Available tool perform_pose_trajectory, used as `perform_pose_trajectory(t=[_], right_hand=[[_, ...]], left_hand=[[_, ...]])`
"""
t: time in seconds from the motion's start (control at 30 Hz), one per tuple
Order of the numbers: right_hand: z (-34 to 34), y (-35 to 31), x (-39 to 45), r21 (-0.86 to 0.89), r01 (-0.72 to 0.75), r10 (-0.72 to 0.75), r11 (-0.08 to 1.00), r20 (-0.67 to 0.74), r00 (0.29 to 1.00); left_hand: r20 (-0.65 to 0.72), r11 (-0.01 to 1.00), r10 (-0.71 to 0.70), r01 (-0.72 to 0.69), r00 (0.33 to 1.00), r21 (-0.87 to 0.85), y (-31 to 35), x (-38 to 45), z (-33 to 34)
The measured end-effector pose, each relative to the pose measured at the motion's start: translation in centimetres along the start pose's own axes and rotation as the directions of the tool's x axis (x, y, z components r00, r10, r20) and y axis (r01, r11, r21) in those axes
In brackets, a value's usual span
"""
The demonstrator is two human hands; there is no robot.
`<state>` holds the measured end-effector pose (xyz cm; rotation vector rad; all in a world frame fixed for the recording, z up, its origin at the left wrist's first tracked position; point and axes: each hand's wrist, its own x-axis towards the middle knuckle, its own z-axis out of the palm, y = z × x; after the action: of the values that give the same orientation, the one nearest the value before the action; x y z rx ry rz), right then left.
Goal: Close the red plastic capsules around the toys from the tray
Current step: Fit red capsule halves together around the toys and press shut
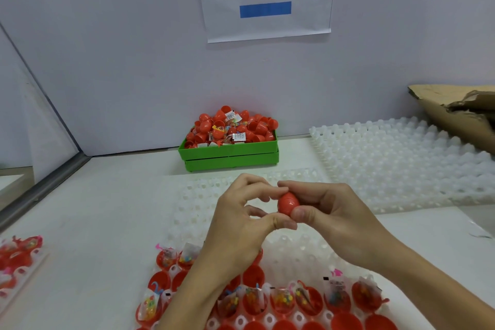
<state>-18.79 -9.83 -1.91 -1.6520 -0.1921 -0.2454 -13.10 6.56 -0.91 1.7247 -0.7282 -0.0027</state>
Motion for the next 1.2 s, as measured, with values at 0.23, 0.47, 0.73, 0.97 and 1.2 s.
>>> perform_pose_trajectory(t=[0.23, 0.47, 0.73, 0.97, 1.2], right_hand=[[0.2, 0.6, 0.1, 0.192, 0.010, 0.004, 0.981, -0.071, 0.997], [0.9, 0.4, 0.0, 0.232, 0.055, -0.022, 0.971, -0.140, 0.990], [2.0, -0.2, 0.1, 0.089, 0.074, -0.061, 0.993, -0.141, 0.988], [1.9, -0.5, 0.9, 0.129, 0.105, -0.080, 0.986, -0.187, 0.979], [0.9, 0.0, 0.9, 0.217, 0.092, -0.070, 0.972, -0.106, 0.992]], left_hand=[[-0.045, 0.994, -0.003, -0.002, 0.999, -0.109, 0.1, 0.1, 0.2], [-0.077, 0.992, -0.012, 0.003, 0.997, -0.127, -0.4, 0.0, 0.8], [0.002, 0.983, -0.075, 0.074, 0.997, -0.170, -0.1, 0.0, 0.8], [-0.071, 0.982, -0.067, 0.053, 0.995, -0.184, 0.1, 0.6, 1.1], [-0.048, 0.973, -0.034, 0.022, 0.998, -0.230, 0.4, 0.3, 0.1]])
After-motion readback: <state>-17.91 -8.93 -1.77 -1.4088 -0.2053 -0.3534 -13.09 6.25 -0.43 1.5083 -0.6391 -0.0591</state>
